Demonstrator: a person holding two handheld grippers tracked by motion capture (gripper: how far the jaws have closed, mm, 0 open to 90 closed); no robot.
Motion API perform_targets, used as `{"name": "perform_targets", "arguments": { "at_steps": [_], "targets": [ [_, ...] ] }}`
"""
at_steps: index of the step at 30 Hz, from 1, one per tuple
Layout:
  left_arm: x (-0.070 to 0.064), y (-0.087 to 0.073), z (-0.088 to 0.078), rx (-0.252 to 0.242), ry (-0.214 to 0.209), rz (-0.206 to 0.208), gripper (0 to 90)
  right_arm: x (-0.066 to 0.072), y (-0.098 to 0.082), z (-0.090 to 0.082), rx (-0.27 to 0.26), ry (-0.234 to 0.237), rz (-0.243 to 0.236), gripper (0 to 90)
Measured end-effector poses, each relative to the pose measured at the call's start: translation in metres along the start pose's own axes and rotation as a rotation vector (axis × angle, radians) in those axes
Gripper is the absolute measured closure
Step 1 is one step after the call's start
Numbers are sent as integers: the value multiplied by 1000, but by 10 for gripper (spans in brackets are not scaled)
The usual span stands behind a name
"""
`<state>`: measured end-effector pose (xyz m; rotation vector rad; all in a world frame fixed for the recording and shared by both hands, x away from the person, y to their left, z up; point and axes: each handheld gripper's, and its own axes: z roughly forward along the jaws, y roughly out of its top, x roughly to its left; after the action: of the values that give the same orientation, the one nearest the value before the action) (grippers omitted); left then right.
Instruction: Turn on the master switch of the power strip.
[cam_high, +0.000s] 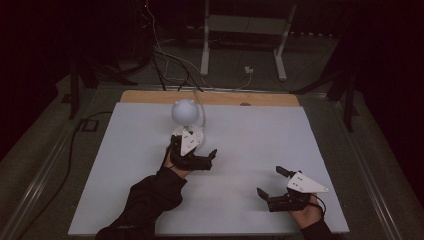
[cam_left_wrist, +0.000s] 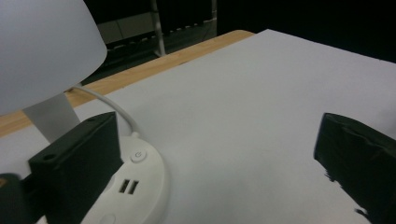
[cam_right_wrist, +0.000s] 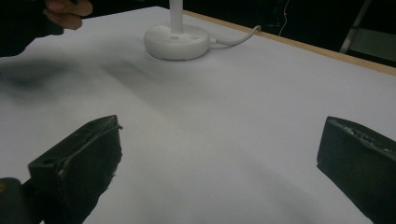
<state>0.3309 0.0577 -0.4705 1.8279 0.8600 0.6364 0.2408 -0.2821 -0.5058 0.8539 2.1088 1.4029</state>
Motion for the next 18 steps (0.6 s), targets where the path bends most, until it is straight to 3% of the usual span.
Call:
{"name": "perform_targets", "arguments": {
  "at_steps": [5,8,11,12,16,18],
  "targets": [
    [6,1,8,9,15,-6,64,0,0,0,-3,3,1,0],
    [9,-1,12,5,7,-7,170,0,0,0,-4,3,0,0],
    [10,-4,18,21,25,-6,250,0,0,-1,-8,4,4,0],
    [11,-5,19,23,28,-1,250,0,0,-1,-8,4,4,0],
    [10,-7,25,43,36,26,412,0,1,-1,-7,0,2,0],
    [11,-8,28,55,43,41,440,0,1,-1,-8,0,4,0]
  ]
}}
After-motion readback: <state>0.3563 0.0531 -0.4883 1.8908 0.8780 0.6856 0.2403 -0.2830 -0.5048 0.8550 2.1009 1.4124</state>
